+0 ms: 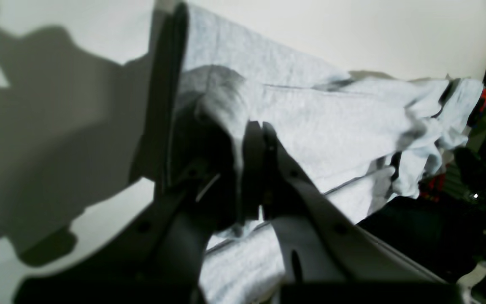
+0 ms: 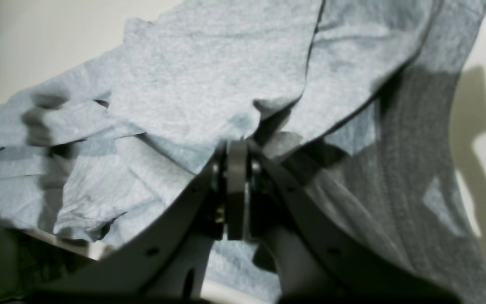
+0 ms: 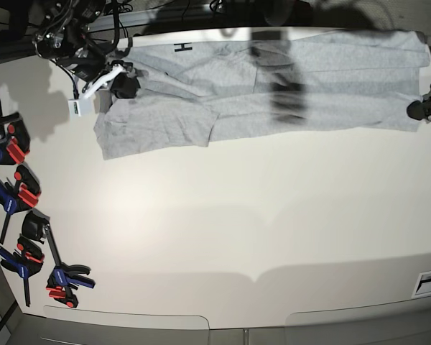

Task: Fold the T-shirt properly
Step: 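Lower the hem onto the collar edge and open the left gripper, then move the left gripper over the folded shirt's end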

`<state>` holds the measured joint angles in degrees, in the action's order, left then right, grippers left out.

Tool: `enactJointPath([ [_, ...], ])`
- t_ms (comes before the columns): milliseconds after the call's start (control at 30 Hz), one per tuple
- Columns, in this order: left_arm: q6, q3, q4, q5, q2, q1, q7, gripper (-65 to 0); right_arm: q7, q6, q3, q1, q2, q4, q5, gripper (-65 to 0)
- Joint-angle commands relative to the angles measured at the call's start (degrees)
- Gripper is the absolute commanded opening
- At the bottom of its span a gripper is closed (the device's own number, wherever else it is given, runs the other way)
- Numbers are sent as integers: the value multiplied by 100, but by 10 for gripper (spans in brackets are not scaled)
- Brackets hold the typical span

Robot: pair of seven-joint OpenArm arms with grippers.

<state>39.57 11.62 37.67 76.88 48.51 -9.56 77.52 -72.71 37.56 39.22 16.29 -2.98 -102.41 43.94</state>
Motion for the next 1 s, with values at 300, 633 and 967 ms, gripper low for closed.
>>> enactJointPath([
  [300,43,39,72,812,960,-92,-105,-464,216,9,348,-24,-50,-404,577,-411],
  [633,43,369,66,812,1036,7,-87,-453,529,13,1117,-26,-50,-1574,898,-411],
  [967,43,2789,68,812,505,1198,-852,-465,697,17,793,-26,278,-1576,898,-411],
])
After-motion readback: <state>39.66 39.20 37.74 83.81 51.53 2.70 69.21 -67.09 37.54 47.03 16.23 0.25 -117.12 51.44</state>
